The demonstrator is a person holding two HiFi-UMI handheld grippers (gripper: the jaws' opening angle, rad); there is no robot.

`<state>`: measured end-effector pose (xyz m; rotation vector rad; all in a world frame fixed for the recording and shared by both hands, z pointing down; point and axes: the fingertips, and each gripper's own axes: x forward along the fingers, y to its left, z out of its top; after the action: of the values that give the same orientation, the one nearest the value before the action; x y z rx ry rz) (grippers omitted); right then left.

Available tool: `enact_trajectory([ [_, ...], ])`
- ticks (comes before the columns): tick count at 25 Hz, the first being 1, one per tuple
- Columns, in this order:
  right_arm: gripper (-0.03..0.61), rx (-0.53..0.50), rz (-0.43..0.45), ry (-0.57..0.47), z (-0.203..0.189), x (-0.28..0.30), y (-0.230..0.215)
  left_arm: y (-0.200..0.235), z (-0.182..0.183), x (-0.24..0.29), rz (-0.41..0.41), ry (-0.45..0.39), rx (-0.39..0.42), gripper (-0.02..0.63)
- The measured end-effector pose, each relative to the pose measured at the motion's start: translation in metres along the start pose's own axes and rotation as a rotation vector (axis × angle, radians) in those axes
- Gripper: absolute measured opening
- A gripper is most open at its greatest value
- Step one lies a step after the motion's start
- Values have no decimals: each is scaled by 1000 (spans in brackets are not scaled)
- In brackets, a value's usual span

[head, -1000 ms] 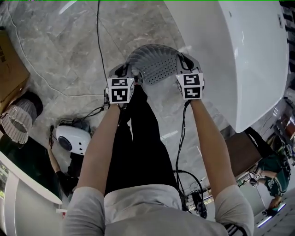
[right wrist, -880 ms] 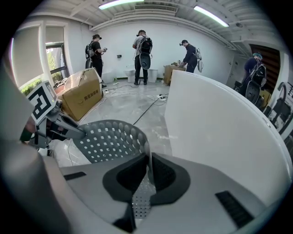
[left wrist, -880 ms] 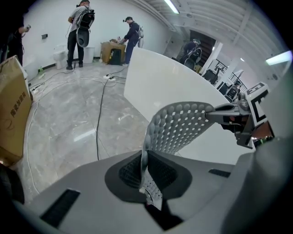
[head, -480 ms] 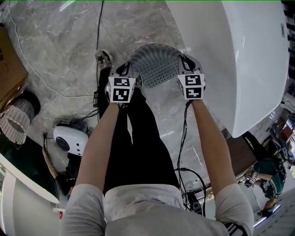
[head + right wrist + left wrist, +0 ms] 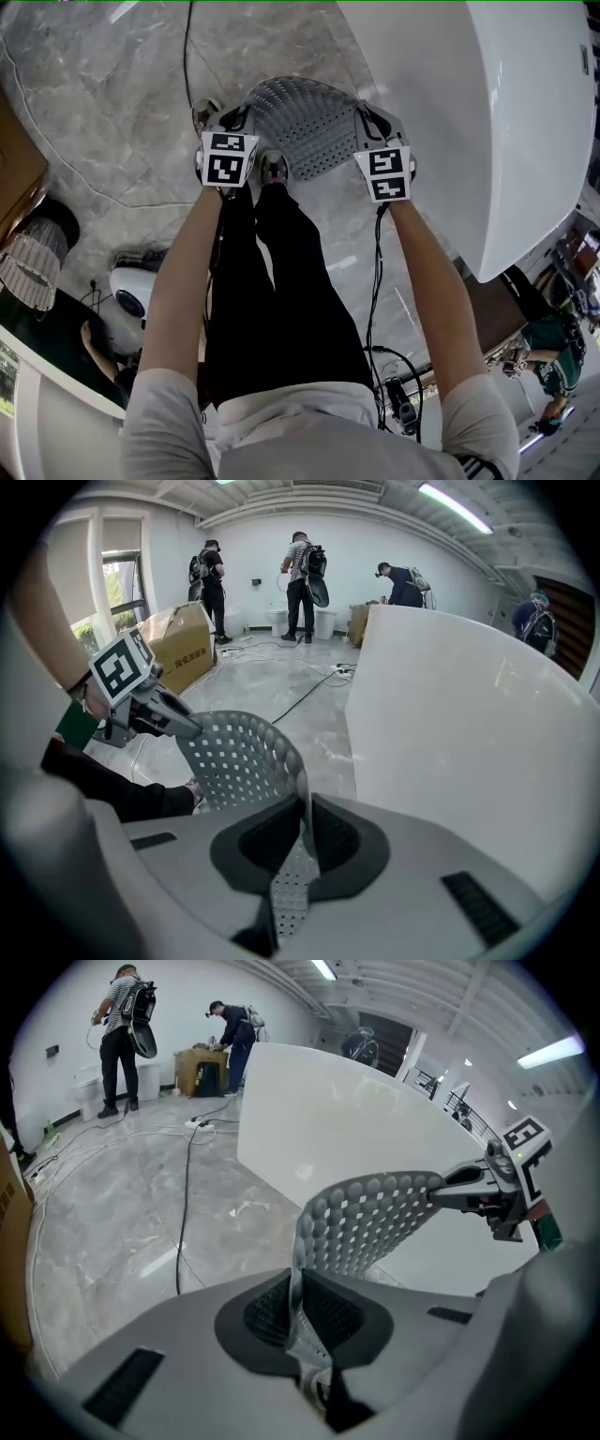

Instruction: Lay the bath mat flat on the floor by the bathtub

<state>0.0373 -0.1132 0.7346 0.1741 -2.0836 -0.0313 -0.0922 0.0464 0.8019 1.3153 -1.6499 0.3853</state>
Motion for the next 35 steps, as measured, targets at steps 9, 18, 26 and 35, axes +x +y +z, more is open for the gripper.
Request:
enact_trajectory([
  [9, 25, 10, 1, 16, 4, 41, -7, 15, 4, 29, -11, 7, 13, 25],
  [18, 25, 43, -44, 35, 4, 88, -28, 36, 22, 64, -26, -27, 45, 25],
  [26, 25, 3, -48, 32, 22, 130, -36, 60, 28, 87, -64, -33, 29, 25],
  [35, 25, 5, -73, 14, 29, 179, -46, 89, 29, 120, -72, -53, 52, 25],
])
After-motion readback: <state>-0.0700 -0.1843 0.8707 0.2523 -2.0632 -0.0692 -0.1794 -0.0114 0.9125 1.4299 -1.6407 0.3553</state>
